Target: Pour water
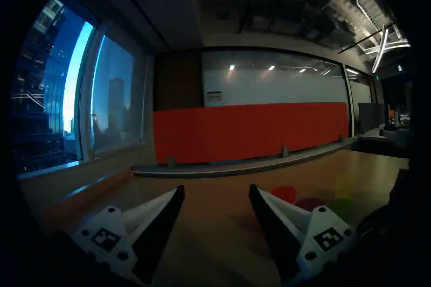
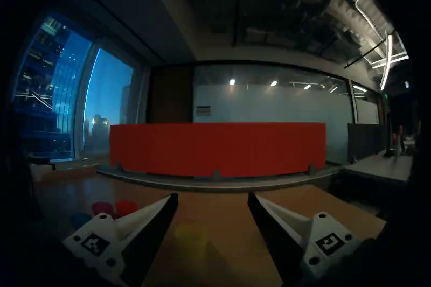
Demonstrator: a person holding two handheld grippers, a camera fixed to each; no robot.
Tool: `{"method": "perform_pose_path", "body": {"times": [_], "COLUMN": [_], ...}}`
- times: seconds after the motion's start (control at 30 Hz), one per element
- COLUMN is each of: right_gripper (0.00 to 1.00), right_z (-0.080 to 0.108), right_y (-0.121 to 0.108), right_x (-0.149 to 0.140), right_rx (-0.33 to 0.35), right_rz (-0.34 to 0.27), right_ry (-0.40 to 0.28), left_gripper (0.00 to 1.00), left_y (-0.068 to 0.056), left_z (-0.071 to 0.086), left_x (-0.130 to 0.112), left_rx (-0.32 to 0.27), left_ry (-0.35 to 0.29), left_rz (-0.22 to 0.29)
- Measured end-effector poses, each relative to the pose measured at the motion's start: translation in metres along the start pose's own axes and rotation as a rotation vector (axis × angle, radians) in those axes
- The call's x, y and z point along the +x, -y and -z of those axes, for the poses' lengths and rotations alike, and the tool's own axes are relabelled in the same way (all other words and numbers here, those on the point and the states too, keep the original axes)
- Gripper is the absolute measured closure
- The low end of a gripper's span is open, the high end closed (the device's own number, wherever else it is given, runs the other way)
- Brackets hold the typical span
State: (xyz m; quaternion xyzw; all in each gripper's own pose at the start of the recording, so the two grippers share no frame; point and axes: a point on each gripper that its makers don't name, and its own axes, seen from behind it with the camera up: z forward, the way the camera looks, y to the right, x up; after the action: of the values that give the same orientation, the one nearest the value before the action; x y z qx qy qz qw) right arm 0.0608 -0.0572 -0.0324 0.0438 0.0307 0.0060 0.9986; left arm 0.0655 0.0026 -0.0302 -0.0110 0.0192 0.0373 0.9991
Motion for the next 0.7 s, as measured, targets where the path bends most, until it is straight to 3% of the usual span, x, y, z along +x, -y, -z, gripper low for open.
{"method": "perform_pose_path", "body": {"times": [0.5,0.7], "right_gripper": [0.0,0.01], "right_z": [0.006,0.006], "right_y": [-0.003,-0.009], "right_x": [0.005,0.0], "right_rx": [-0.012,-0.024], "right_rz": [-0.085,-0.091], "right_ry": [-0.032,-0.024], "left_gripper": [0.11,0.11], "left_y": [0.003,0.003], "left_z": [-0.002,-0.004], "left_x": [-0.025,-0.037], "left_rx": [0.044,0.061], "left_ry": [-0.02,-0.015], "left_rz": [0.02,0.032]}}
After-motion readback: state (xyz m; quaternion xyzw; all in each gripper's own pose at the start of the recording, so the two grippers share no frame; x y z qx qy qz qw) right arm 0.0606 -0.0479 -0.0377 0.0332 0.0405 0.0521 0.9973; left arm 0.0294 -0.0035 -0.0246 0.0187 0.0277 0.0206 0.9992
